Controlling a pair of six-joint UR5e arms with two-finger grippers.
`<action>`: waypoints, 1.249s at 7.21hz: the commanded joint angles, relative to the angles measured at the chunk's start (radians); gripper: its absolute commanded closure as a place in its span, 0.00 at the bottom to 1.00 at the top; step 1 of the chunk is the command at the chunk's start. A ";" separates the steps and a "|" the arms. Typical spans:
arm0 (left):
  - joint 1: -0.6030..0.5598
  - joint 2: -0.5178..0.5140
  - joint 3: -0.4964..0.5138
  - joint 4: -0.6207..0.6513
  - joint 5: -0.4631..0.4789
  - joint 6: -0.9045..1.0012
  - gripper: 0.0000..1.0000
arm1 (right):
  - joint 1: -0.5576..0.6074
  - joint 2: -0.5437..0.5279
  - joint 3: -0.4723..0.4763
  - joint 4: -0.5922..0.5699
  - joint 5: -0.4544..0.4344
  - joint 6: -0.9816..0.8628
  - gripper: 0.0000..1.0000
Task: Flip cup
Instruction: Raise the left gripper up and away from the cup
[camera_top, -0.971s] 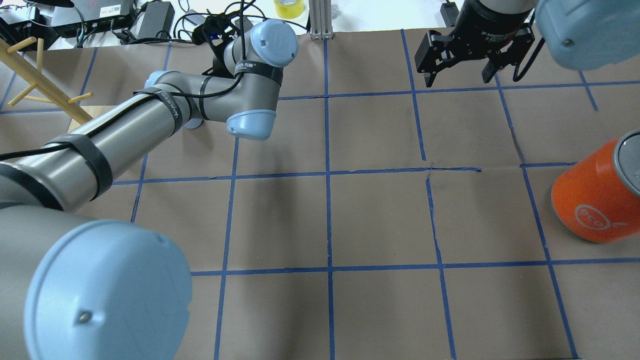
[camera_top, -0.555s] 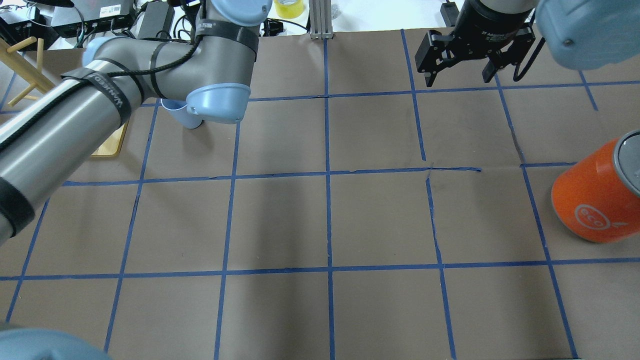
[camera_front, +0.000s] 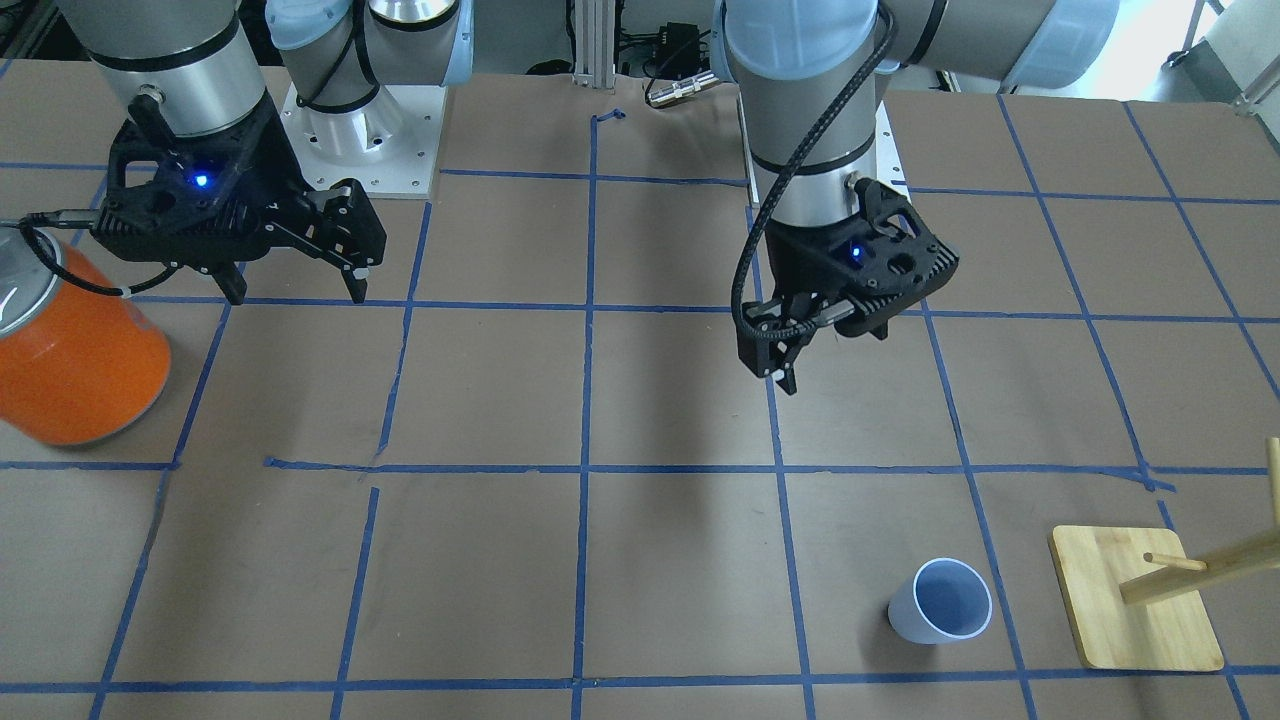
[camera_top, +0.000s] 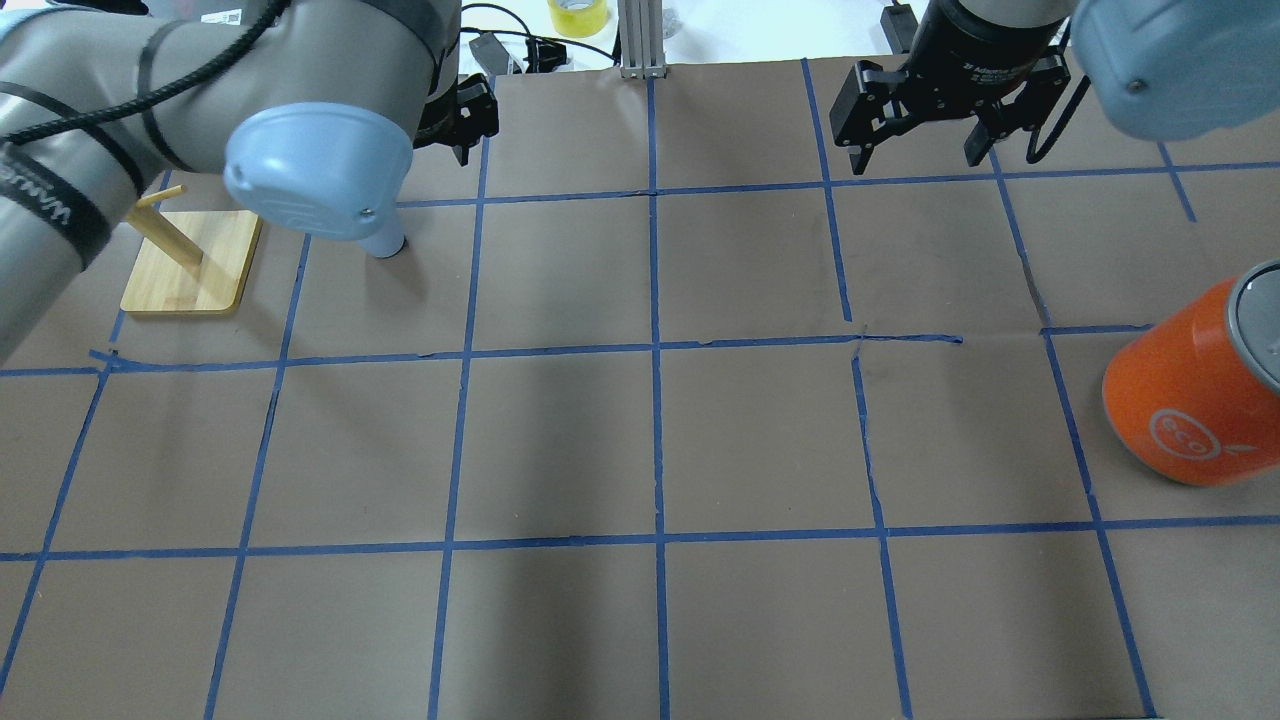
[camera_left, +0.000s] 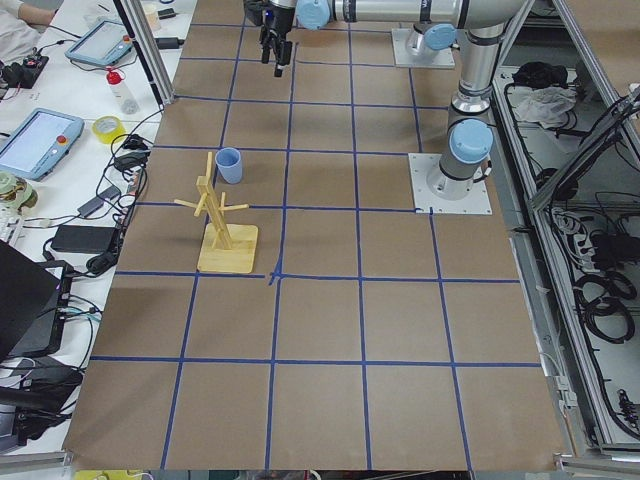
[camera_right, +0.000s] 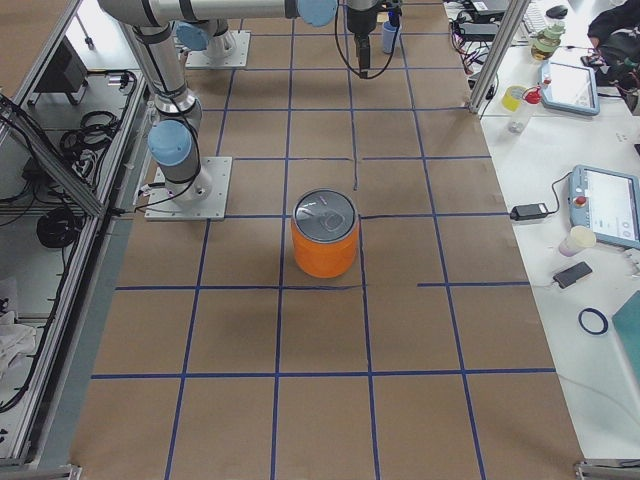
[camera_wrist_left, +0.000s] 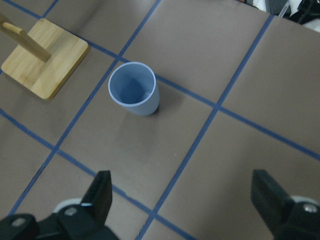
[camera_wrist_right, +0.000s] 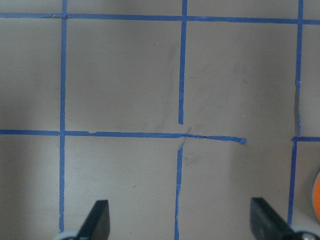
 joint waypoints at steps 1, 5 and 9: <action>0.044 0.098 -0.007 -0.184 -0.127 0.127 0.00 | -0.001 0.000 0.000 0.001 -0.002 0.000 0.00; 0.288 0.168 -0.012 -0.235 -0.342 0.601 0.00 | 0.000 0.000 0.001 0.001 -0.002 0.000 0.00; 0.312 0.172 -0.020 -0.212 -0.345 0.620 0.00 | -0.001 0.000 0.000 0.001 -0.002 0.000 0.00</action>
